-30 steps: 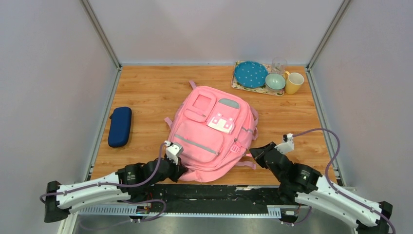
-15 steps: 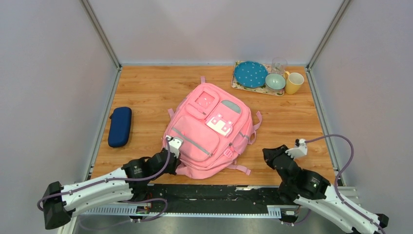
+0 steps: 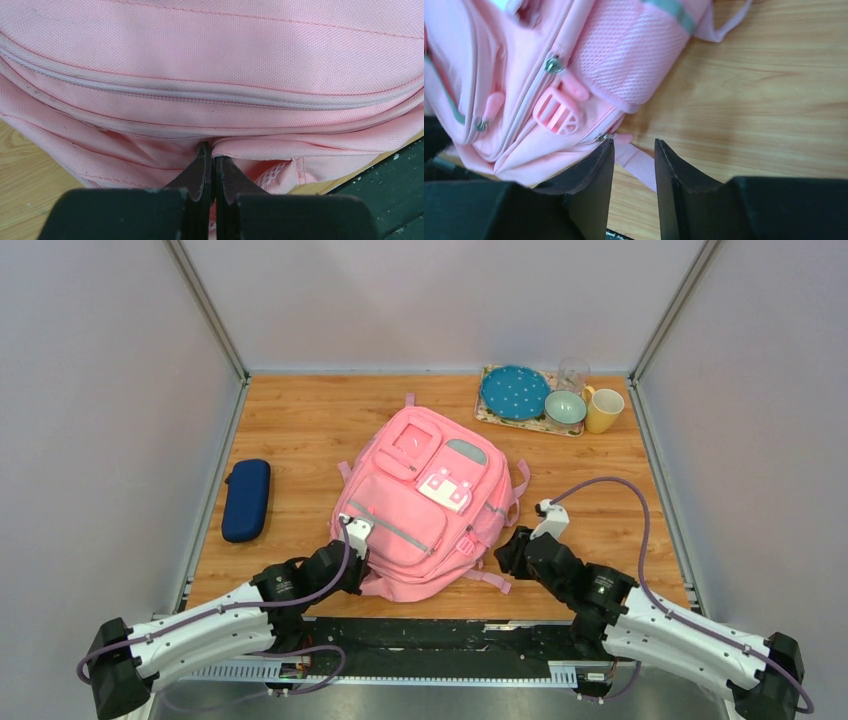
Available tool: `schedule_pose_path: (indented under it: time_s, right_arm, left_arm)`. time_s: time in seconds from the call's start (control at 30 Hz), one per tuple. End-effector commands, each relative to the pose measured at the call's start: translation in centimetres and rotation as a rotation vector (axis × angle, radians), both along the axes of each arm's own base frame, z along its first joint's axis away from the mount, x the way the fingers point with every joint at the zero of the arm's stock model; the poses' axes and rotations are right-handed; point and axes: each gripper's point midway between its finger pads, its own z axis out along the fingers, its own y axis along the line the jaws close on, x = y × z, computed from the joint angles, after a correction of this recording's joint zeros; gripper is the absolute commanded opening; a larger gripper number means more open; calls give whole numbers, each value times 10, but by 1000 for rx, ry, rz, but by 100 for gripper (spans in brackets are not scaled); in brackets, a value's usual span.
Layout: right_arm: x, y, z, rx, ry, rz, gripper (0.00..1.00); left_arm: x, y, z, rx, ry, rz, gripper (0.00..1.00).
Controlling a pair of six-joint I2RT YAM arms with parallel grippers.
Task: Pack the student bag
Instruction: Zip the student bag at the center of the board.
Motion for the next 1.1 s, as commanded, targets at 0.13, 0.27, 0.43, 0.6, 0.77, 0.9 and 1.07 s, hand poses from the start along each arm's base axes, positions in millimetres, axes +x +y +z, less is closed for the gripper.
schedule_pose_path:
  time_s: [0.13, 0.27, 0.43, 0.6, 0.77, 0.9, 1.07]
  right_arm:
    - [-11, 58, 19, 52, -56, 331, 39]
    - [-10, 56, 9, 28, -56, 334, 43]
    - [-13, 56, -4, -2, -42, 363, 49]
    - [-13, 60, -12, -13, -33, 389, 51]
    - [-13, 66, -27, -11, -19, 415, 51]
    - [-8, 77, -20, 82, -90, 430, 49]
    - [-3, 69, -19, 91, -130, 404, 50]
  left_arm:
    - [7, 5, 5, -22, -30, 53, 0]
    - [7, 4, 8, -42, -35, 53, 0]
    - [6, 4, 11, -50, -33, 54, 0]
    - [7, 7, 20, -75, -42, 84, 0]
    - [7, 10, 27, -86, -59, 95, 0]
    - [6, 10, 29, -95, -58, 91, 0]
    - [3, 8, 32, -110, -52, 78, 0]
